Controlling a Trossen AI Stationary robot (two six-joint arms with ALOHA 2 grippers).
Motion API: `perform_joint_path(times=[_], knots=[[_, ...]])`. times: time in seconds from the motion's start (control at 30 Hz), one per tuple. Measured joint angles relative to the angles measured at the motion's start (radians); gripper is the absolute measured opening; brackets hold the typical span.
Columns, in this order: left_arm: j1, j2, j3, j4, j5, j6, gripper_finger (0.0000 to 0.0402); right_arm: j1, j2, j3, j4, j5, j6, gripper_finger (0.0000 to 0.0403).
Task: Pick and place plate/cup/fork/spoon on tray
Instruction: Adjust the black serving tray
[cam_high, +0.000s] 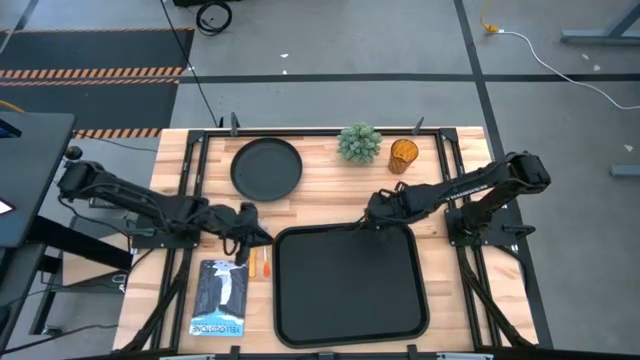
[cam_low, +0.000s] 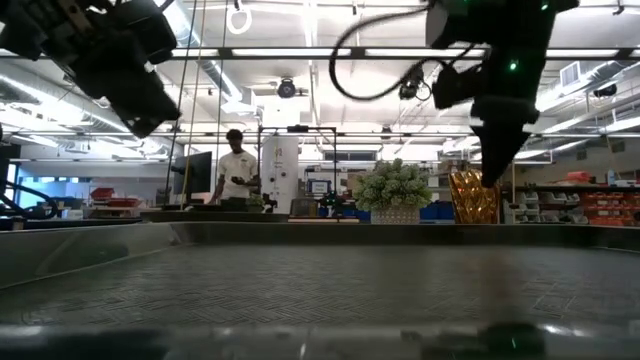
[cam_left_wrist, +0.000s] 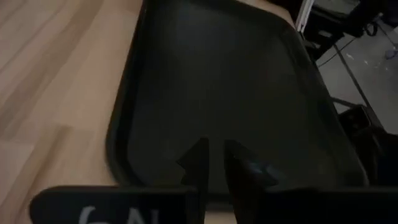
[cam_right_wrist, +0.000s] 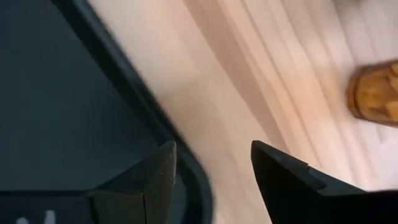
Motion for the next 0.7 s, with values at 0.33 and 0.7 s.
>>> perform_joint_path(times=[0.33,0.7], knots=[[-0.050,0.306,0.190,-0.175,-0.218,-0.001,0.0108,0.180,0.000,0.000,0.040,0.159,0.174,0.0215],[-0.024,0.578,0.367,-0.287,-0.349,0.118,0.0143,0.223,0.000,0.000,0.038,0.224,0.179,0.0215]])
